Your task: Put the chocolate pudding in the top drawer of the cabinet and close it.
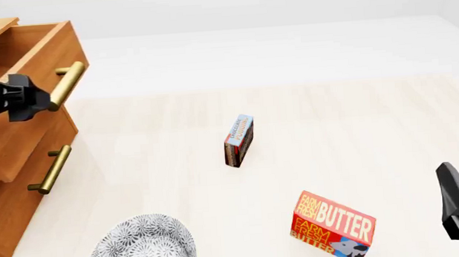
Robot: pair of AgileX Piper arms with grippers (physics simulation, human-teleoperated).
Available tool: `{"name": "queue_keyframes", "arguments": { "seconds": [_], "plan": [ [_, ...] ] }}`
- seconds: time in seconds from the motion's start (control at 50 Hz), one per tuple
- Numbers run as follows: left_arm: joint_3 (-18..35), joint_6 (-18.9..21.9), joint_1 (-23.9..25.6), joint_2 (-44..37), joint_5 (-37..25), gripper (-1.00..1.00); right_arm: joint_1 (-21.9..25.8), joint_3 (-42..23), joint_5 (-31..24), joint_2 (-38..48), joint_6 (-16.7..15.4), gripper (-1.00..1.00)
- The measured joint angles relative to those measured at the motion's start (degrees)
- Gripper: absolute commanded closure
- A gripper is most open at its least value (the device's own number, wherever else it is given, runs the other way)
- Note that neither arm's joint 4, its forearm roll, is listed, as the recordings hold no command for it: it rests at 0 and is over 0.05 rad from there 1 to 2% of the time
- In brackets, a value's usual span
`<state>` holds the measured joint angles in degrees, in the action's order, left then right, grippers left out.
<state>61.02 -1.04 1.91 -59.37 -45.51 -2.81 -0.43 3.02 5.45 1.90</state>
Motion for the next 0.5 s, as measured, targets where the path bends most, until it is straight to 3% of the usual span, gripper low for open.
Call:
{"name": "queue_keyframes", "arguments": {
  "seconds": [0.5],
  "plan": [
    [-0.7,-1.8,3.0,0.6,1.2,-1.0,-0.1,0.0,-0.5,-0.6,0.0,-1.0]
  ]
}}
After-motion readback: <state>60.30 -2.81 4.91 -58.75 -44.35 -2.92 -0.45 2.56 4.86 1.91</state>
